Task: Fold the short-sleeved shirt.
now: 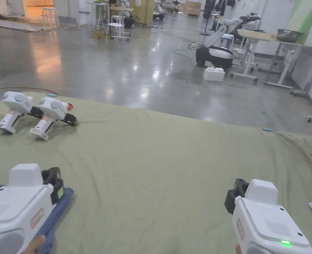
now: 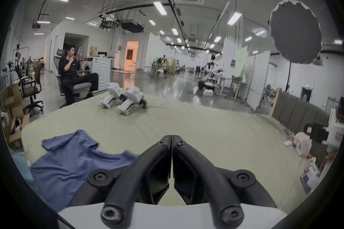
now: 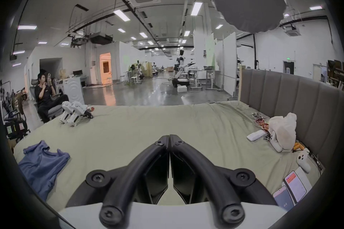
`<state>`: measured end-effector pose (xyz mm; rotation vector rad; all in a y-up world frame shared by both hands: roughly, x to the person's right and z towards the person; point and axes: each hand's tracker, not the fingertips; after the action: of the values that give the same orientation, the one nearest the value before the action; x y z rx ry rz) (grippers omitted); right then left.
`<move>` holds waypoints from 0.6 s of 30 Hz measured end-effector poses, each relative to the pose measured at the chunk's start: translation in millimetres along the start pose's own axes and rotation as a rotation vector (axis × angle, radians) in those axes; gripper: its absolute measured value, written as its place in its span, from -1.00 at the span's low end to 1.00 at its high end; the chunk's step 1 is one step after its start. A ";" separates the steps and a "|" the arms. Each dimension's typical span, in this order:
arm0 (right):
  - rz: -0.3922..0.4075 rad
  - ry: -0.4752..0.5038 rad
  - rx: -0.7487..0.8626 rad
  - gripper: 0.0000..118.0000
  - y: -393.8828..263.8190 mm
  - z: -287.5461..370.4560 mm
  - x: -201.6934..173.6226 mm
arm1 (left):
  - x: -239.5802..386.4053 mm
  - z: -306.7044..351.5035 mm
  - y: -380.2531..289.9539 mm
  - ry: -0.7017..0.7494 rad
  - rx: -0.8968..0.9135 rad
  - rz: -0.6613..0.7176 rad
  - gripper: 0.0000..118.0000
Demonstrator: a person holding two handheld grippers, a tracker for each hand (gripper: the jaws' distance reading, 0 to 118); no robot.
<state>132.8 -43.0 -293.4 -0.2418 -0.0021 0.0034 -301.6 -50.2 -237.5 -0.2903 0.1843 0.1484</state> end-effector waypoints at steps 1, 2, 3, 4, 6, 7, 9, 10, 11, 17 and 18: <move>0.009 0.006 -0.001 -1.00 -1.3 -1.5 -2.5 | -16.7 2.3 -0.8 0.036 -0.040 -0.021 -0.95; 0.021 0.013 -0.008 -1.00 -2.1 -3.4 -5.7 | -39.1 -0.4 -4.0 0.072 -0.082 -0.037 -0.95; 0.028 0.024 -0.012 -1.00 -3.2 -5.4 -9.1 | -60.0 2.2 -4.7 0.110 -0.117 -0.042 -0.95; 0.039 0.038 -0.019 -1.00 -3.9 -7.1 -12.7 | -78.9 4.3 -5.0 0.144 -0.151 -0.036 -0.95; 0.088 0.089 -0.058 -1.00 -5.4 -10.8 -21.6 | -118.3 7.8 -6.2 0.170 -0.210 0.002 -0.95; 0.106 0.107 -0.056 -1.00 -7.8 -11.7 -26.1 | -137.1 8.7 -7.6 0.184 -0.238 0.026 -0.95; 0.157 0.130 -0.068 -1.00 -11.7 -13.2 -35.7 | -169.6 8.7 -13.0 0.192 -0.275 0.047 -0.95; 0.161 0.133 -0.071 -1.00 -13.7 -13.5 -39.2 | -167.1 17.3 -11.5 0.189 -0.278 0.041 -0.95; 0.161 0.138 -0.075 -1.00 -16.0 -13.7 -42.8 | -177.3 15.2 -16.8 0.187 -0.308 0.041 -0.95; 0.187 0.175 -0.128 -1.00 -30.1 -16.7 -65.6 | -209.9 -22.2 -54.1 0.163 -0.541 0.103 0.61; 0.194 0.180 -0.131 -1.00 -31.8 -16.3 -68.8 | -208.3 -26.7 -57.8 0.181 -0.557 0.114 0.72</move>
<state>64.1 -78.0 -301.7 -0.3715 0.2002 0.1747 -498.5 -137.6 -205.0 -0.8505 0.3389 0.2864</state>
